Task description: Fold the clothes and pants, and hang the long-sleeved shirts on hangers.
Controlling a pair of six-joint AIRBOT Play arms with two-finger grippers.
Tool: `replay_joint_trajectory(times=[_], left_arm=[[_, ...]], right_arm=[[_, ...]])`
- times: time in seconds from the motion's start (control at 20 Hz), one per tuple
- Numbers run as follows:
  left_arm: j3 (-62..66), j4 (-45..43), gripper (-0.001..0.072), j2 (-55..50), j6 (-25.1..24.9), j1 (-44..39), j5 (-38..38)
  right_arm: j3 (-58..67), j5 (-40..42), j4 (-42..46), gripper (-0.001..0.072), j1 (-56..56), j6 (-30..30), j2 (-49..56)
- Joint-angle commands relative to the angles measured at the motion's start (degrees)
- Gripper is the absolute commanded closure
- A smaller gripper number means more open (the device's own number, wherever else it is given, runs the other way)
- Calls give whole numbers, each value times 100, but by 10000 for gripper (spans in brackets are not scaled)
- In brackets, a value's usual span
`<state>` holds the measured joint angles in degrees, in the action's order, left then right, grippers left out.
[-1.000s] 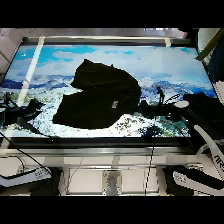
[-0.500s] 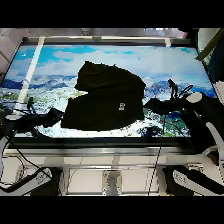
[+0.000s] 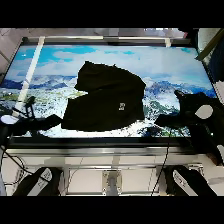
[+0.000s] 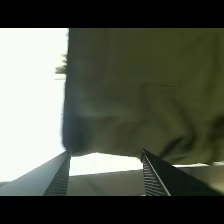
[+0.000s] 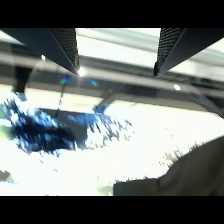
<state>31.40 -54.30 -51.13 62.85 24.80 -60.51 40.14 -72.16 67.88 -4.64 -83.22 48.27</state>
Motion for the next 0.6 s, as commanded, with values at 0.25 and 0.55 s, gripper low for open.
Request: replay_joint_trajectory(times=[0.25,0.55], left_arm=[[-717,-295,240,1816,2824,780,-260],[-1239,1495,241,682,1895,490,739]], right_arm=[[-284,909,-566,181,4,-289,-358],[-286,1025,-682,181,4,-289,-358]])
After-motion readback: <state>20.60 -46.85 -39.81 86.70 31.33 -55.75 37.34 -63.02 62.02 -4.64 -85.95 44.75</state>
